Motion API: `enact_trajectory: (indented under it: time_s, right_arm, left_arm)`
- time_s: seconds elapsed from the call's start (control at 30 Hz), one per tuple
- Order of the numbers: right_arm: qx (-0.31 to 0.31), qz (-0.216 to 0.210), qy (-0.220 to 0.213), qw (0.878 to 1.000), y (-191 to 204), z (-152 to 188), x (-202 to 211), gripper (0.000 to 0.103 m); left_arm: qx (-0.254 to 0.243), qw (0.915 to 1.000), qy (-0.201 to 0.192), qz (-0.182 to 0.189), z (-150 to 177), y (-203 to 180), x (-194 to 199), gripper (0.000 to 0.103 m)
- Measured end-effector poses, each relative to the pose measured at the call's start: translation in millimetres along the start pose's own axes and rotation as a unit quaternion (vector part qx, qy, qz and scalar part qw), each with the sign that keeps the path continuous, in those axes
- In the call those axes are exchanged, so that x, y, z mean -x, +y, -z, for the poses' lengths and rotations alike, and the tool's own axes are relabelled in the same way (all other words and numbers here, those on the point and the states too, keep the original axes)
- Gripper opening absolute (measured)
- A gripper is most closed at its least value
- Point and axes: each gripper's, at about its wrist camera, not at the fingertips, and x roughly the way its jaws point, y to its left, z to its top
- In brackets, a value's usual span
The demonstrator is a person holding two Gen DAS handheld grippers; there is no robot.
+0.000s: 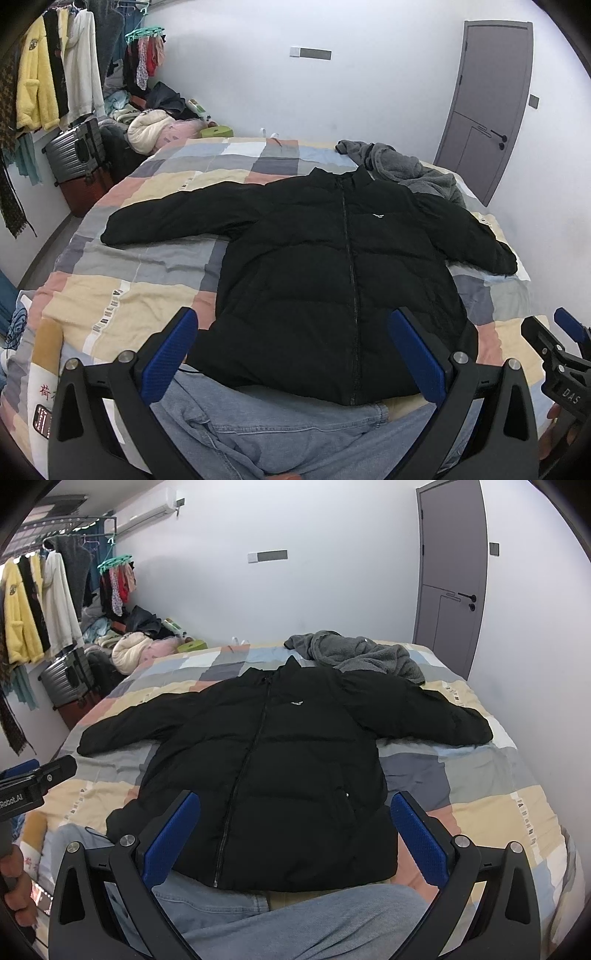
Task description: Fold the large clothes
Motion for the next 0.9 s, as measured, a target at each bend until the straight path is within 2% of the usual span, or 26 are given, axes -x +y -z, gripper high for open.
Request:
enact_trajectory:
  time_s: [0.27,0.47,0.53,0.67,0.9]
  right_arm:
    - [-0.01,-0.003,0.002,1.0,-5,1,-9,0.103]
    - [-0.026,-0.001,-0.003,1.0,-22,-3,-21,0.103]
    - [-0.031,-0.001,-0.006,0.999,-29,-6,-27,0.103]
    - [-0.037,0.001,-0.016,0.999,-43,-13,-42,0.103]
    - [-0.056,0.017,-0.019,0.998,-73,-18,-83,0.103]
  left_arm:
    - [0.001,1.0,0.005,0.0,2,-1,-6,0.103]
    - [-0.012,0.9998,-0.016,0.002,-8,-2,-17,0.103]
    - [-0.015,0.9995,-0.021,0.016,-14,-3,-25,0.103]
    - [-0.025,0.9986,-0.046,0.008,-28,-3,-42,0.103]
    - [-0.024,0.9971,-0.065,0.031,-43,-5,-98,0.103]
